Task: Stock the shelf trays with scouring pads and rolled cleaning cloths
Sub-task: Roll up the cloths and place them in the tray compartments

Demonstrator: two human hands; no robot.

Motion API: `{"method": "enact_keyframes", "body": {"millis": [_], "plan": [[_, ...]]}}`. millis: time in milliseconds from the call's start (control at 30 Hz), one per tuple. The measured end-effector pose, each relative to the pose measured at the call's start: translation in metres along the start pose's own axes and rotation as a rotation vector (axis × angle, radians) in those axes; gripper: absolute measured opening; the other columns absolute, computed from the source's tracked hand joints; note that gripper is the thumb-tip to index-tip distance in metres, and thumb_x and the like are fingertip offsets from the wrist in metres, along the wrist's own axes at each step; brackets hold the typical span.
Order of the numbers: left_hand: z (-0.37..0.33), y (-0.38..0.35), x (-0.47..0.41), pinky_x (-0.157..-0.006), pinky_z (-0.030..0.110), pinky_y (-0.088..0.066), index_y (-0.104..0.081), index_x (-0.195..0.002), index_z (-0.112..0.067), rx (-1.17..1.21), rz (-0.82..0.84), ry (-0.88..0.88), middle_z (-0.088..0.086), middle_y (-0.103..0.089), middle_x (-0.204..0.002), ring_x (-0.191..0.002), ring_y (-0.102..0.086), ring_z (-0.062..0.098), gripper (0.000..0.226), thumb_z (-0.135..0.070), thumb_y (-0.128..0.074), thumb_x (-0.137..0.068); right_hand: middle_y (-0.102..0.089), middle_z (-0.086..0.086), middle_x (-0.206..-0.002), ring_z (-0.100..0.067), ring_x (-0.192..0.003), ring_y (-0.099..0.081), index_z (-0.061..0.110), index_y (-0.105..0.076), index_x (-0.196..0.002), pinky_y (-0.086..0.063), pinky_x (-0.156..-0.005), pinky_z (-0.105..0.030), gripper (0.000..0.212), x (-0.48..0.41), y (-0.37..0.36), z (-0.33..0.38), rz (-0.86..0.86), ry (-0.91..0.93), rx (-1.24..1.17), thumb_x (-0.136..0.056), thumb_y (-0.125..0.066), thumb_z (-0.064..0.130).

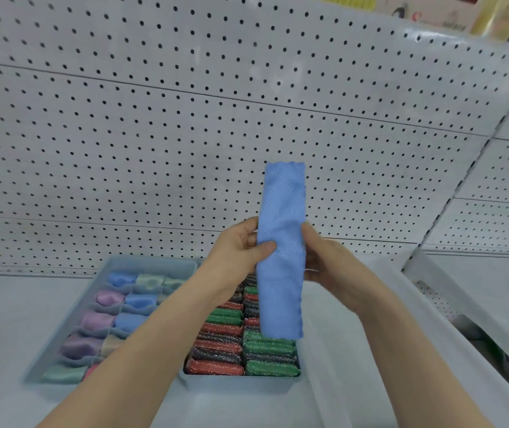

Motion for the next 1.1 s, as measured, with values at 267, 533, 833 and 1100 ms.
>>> {"method": "enact_keyframes", "body": {"millis": [267,533,833,1100], "plan": [[0.005,0.008,0.004,-0.079,0.033,-0.059,-0.064,-0.115,-0.019,-0.155,-0.048,0.032,0.008,-0.065,-0.111,-0.09,-0.069,0.021,0.03,-0.001,-0.063,-0.091,-0.072,-0.022,-0.103,-0.03,-0.088,-0.07,0.018,-0.067,-0.121,-0.057,-0.081,-0.044,0.031,0.003,-0.006,-0.014,-0.055,0.145,-0.105,-0.092,-0.063,0.01],[-0.02,0.003,0.006,-0.069,0.018,-0.042,-0.071,-0.053,-0.032,-0.238,-0.122,-0.306,-0.005,-0.056,-0.091,-0.083,-0.054,0.002,0.068,0.028,-0.047,-0.077,-0.058,-0.004,-0.064,-0.02,-0.061,-0.048,0.023,-0.07,-0.056,-0.039,-0.055,-0.024,0.056,0.004,-0.008,0.006,-0.124,0.474,-0.077,-0.085,-0.043,-0.017],[-0.023,0.004,0.014,-0.077,0.022,-0.052,-0.071,-0.085,-0.019,-0.126,-0.132,-0.271,-0.011,-0.071,-0.086,-0.078,-0.063,0.01,0.031,0.01,-0.06,-0.087,-0.047,-0.011,-0.067,-0.02,-0.065,-0.038,0.023,-0.057,-0.052,-0.03,-0.054,-0.023,0.055,-0.005,-0.003,0.014,-0.191,0.533,-0.004,-0.076,-0.032,-0.019],[-0.012,0.002,0.01,-0.074,0.024,-0.054,-0.067,-0.107,-0.017,0.037,-0.085,-0.096,0.002,-0.069,-0.096,-0.085,-0.064,0.012,0.022,-0.002,-0.056,-0.094,-0.054,0.004,-0.076,-0.016,-0.073,-0.051,0.023,-0.058,-0.054,-0.037,-0.064,-0.022,0.05,-0.005,-0.002,0.016,-0.2,0.643,0.218,-0.073,-0.04,-0.02]]}}
Point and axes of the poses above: each hand's wrist, its own x-axis away from the middle knuckle, its own y-axis out of the back of the hand, z = x × y, the point moved 1 cm from there along -x, towards the middle knuckle
